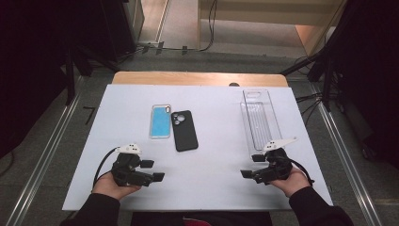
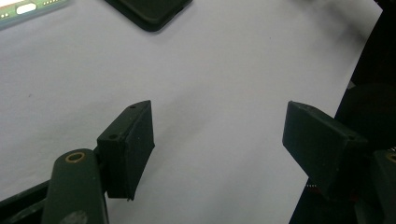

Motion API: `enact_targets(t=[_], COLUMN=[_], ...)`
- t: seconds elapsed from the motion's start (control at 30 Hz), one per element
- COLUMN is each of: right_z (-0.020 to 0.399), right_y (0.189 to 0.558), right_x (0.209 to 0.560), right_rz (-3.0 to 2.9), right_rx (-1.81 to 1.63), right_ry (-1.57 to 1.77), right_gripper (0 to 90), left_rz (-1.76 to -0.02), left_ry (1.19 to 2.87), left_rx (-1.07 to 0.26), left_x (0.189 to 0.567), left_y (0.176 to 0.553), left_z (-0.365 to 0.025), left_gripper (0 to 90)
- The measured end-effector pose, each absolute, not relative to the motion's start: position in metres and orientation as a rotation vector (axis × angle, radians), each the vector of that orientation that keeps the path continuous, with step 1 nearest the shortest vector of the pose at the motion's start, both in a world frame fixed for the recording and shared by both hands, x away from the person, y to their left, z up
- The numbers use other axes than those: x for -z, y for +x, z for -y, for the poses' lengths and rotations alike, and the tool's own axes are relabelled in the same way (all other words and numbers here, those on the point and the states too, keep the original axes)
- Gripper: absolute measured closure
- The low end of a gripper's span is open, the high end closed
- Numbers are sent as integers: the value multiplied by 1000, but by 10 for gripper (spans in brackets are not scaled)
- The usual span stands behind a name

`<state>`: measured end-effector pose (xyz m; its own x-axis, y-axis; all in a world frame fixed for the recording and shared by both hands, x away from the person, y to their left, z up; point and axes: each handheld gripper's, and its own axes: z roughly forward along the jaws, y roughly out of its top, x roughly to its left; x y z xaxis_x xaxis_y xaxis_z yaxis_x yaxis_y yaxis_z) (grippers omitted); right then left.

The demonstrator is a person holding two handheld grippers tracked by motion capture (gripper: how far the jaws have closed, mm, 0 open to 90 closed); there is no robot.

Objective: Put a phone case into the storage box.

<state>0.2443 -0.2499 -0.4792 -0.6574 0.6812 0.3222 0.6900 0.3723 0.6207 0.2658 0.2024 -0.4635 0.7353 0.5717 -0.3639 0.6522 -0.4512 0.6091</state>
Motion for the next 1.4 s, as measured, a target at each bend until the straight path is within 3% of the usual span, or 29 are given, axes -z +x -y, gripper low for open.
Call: enact_targets(t=[0.73, 1.4], right_z=[251, 253], right_y=[244, 244], right_x=[480, 479], right_rz=[2596, 2598], right_rx=[1169, 1168], right_ry=[-1304, -1310], right_gripper=[136, 136], left_rz=[-979, -1004], left_ry=[2124, 2124], left_rx=[63, 4], left_x=[453, 435], left_y=[270, 315], left_z=[-204, -198], left_gripper=[253, 253])
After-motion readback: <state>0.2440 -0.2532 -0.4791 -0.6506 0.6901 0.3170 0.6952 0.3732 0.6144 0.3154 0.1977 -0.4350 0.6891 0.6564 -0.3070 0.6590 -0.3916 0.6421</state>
